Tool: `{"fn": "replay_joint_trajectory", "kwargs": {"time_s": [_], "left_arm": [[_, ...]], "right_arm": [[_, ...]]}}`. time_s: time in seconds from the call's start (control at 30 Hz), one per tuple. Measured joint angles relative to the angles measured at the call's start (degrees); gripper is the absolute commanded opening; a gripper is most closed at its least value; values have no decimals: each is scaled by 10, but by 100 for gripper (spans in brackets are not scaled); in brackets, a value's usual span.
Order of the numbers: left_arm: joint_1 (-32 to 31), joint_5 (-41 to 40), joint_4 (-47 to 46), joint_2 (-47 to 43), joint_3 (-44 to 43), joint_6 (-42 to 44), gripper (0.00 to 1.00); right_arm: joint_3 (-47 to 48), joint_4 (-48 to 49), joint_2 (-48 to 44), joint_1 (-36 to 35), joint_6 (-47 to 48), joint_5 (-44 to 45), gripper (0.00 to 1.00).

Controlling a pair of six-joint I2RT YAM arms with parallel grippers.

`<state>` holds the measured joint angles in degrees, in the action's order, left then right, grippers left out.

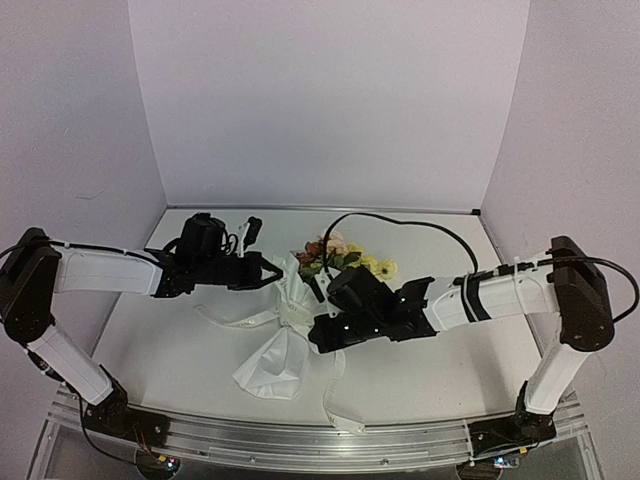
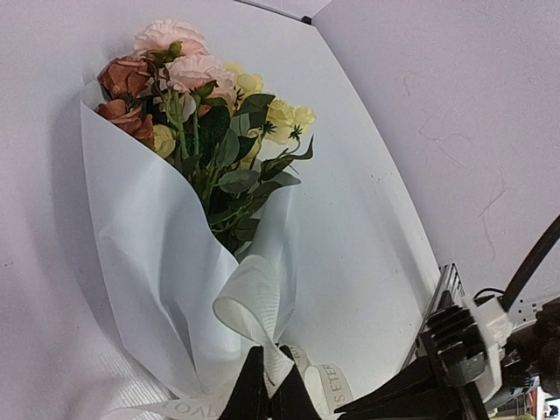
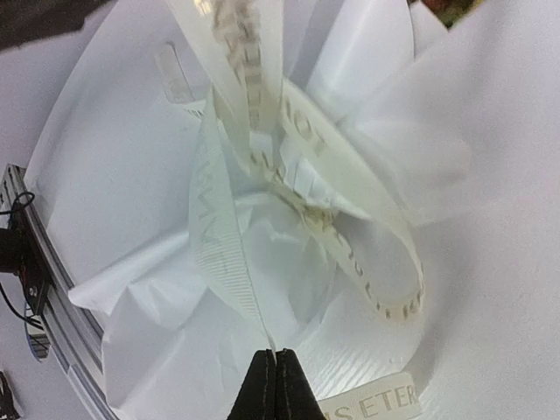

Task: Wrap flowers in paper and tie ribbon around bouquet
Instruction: Cross the ribbon over the folded bouquet.

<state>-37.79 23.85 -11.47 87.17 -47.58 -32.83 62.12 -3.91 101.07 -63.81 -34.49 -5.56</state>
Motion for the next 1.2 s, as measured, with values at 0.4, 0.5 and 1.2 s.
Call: {"fn": "replay_joint_trajectory", "kwargs": {"time_s": [0.4,0.5,1.2], "left_arm": [[7,0,31,-71,51,-1,0],[7,12,38,-96,75,-6,1],[7,-96,32,-293,305,-233,49]], "right_arm": [[-63,-24,-15,-12,-46,7,0],[-57,-36,-15,-12,-54,20,0],[31,-82,23,-12,-69,31,0]]}}
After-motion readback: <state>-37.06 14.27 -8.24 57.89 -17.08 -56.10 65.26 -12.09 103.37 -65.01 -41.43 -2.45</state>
